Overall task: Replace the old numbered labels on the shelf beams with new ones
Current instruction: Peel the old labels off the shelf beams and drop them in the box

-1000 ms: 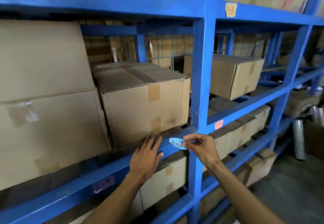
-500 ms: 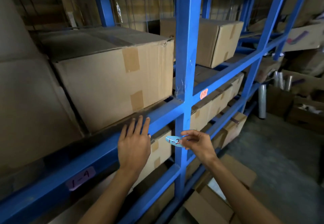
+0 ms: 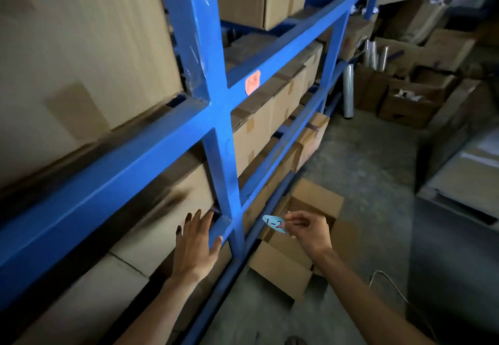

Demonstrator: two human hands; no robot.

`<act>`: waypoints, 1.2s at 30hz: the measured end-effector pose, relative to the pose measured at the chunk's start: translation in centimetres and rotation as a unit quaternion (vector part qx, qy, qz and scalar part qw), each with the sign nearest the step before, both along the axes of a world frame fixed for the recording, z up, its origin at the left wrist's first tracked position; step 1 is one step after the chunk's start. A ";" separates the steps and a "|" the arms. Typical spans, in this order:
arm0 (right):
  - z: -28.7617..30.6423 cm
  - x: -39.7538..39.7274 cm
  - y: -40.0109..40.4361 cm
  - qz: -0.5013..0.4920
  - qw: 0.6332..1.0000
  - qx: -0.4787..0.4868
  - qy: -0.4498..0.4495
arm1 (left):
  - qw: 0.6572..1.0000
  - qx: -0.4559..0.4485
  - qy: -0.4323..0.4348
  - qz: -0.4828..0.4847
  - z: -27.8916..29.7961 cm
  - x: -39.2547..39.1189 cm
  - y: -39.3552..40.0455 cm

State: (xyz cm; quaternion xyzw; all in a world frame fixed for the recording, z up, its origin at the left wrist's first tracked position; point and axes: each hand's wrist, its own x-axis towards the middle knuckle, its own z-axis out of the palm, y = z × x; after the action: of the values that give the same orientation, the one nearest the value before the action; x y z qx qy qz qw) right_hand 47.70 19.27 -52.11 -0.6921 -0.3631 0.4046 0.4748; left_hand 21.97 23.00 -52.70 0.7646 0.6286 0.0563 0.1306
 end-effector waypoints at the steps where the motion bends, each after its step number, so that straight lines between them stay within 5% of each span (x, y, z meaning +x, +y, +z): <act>1: -1.0 0.7 0.1 -0.004 1.000 -0.008 -0.005 | 1.000 -0.014 0.003 0.009 -1.3 0.2 0.6; 13: -16.2 3.8 5.7 -0.043 0.998 -0.045 0.014 | 0.989 -0.115 0.043 0.087 -17.2 2.4 7.1; 24: -24.6 4.2 7.1 -0.037 0.993 -0.091 0.057 | 0.990 0.024 0.110 0.085 -20.4 3.1 6.9; 31: -25.8 7.5 9.1 -0.064 0.992 -0.098 0.047 | 0.986 0.109 -0.052 -0.119 -21.7 7.4 5.3; 36: -27.7 12.0 10.4 -0.102 0.989 -0.105 0.006 | 0.972 0.117 -0.056 -0.194 -21.1 13.5 11.2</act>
State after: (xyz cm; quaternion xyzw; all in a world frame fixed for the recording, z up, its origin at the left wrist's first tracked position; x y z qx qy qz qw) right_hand 59.73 29.62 -79.77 -0.7693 -0.2434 0.3941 0.4400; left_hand 35.47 34.19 -73.76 0.8778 0.4487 0.1455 0.0837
